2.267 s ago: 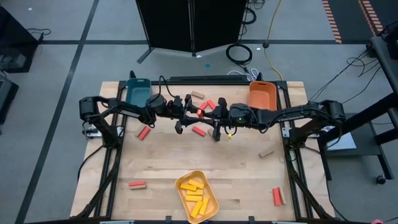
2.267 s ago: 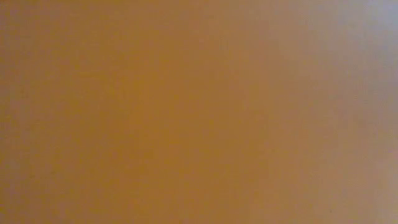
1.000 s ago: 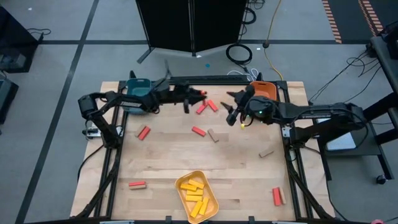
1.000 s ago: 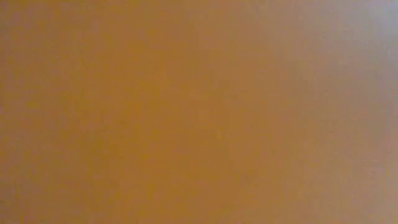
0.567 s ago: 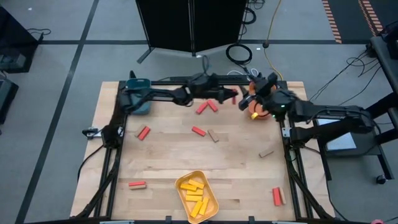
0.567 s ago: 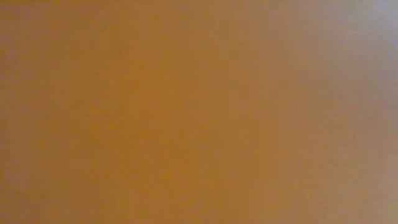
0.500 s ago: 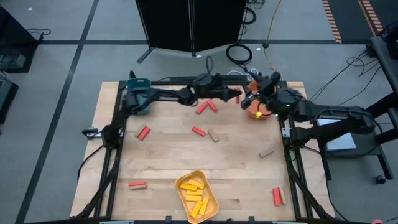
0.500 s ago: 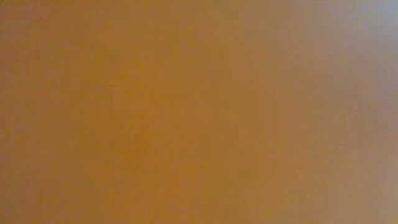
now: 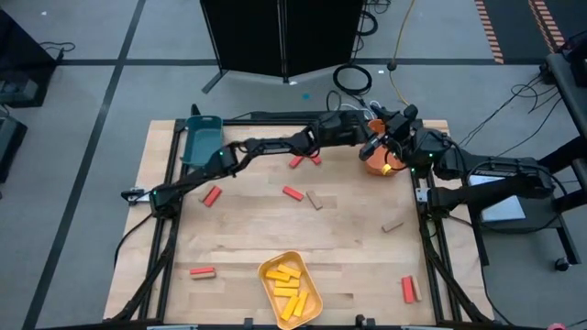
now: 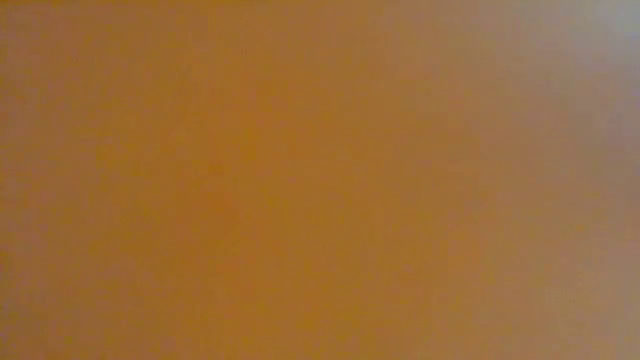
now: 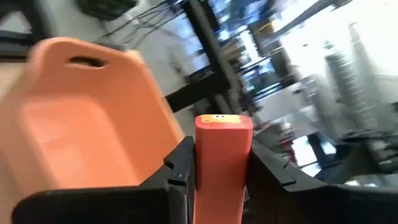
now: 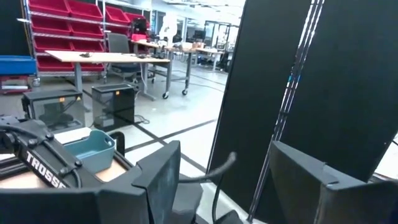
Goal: Sort blocks
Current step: Put the red block into the orange bin
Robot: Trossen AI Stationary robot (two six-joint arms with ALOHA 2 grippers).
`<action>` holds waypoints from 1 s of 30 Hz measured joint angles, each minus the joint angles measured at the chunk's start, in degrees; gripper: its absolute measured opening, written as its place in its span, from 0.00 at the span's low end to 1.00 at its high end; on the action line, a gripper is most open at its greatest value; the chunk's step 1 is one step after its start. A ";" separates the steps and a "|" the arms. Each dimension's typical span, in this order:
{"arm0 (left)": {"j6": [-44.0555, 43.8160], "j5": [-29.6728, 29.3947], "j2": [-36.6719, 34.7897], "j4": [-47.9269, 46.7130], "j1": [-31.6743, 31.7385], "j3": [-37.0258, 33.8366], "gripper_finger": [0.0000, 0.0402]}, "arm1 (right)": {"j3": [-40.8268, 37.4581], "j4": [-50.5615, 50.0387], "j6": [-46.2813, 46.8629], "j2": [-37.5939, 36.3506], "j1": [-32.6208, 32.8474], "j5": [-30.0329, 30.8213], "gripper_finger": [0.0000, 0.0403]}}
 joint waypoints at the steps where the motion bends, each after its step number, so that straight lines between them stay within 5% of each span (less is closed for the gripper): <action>1: 0.99 -0.27 0.00 -1.26 0.04 0.16 0.22 | 0.00 0.00 0.04 0.03 0.00 0.04 0.52; 19: 7.59 -9.22 -0.13 -5.01 -2.65 1.21 0.22 | 0.00 -0.18 3.07 0.57 0.00 -0.02 0.52; 30: 11.96 -11.00 -0.13 -5.02 -3.15 1.21 0.44 | 0.00 -1.05 4.52 0.69 -0.02 -0.06 0.52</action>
